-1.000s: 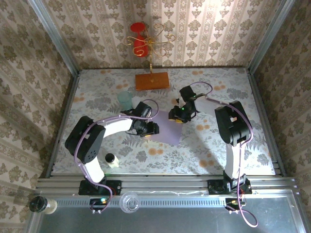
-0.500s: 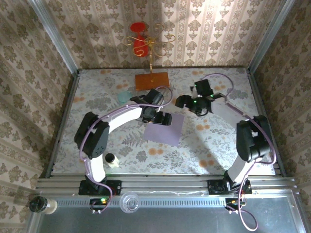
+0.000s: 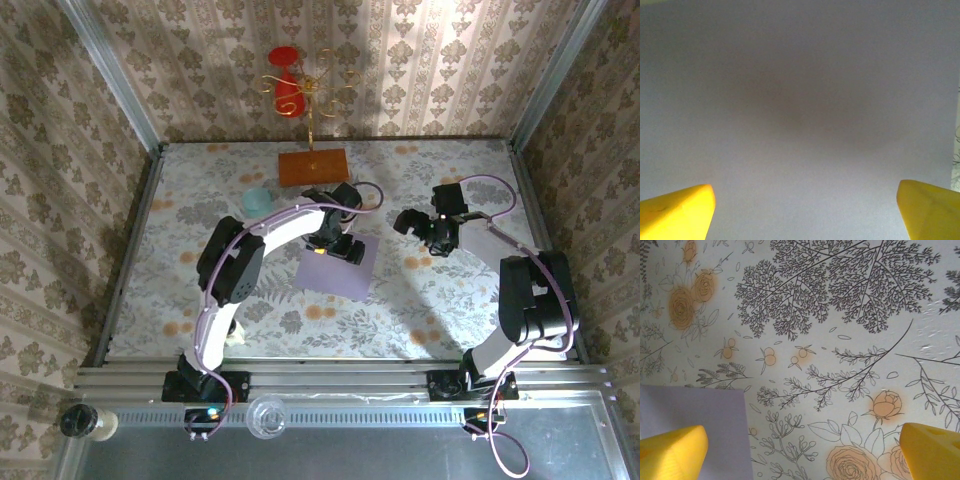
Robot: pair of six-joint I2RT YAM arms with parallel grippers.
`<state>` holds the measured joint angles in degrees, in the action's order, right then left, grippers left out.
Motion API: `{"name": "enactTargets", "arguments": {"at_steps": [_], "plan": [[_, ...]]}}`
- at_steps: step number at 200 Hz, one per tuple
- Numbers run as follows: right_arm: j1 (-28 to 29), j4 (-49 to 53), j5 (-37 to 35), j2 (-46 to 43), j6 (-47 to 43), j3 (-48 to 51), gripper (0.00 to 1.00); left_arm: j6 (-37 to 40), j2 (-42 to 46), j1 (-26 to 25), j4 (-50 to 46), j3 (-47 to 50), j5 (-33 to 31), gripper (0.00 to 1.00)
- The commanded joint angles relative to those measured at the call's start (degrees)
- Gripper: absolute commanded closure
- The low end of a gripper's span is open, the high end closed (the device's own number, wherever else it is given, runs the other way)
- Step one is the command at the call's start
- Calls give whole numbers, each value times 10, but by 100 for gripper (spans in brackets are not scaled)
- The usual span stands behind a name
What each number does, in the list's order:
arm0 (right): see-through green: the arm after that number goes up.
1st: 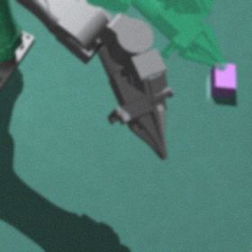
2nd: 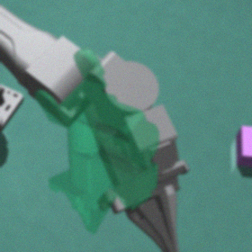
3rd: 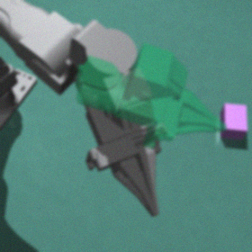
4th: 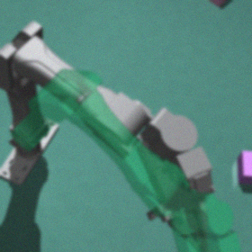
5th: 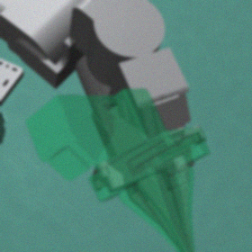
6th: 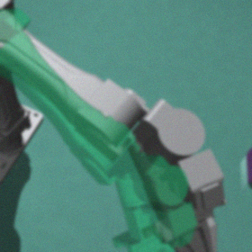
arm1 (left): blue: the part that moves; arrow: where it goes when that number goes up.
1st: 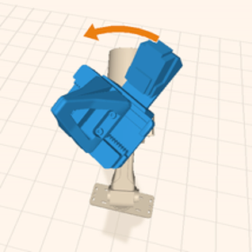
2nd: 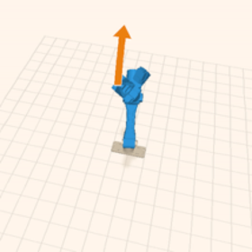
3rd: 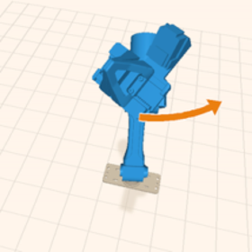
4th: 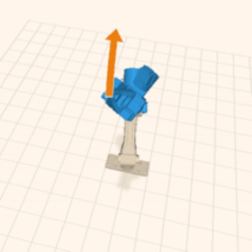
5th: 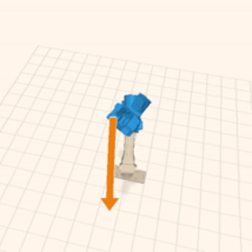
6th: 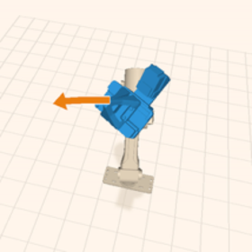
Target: Fold a paper plane with a square sheet of paper (pick it up from the middle)
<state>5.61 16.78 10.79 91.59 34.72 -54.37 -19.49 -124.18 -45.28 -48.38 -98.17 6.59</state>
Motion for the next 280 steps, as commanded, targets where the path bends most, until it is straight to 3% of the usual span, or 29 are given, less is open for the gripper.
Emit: {"name": "enactTargets", "arguments": {"at_steps": [1,83,163,280], "plan": [[-5,4,-26,-7,-4,2,0,-13,-18,3,-48,-32,2,7],[-6,-3,3,20,-7,-9,0,-65,-76,-19,-133,-102,-63,11],[-6,-2,9,33,-3,-12,0,-82,-98,-19,-107,-81,-49,13],[-6,-4,11,40,7,-13,0,-86,-106,-18,-97,-62,-76,19]]}}
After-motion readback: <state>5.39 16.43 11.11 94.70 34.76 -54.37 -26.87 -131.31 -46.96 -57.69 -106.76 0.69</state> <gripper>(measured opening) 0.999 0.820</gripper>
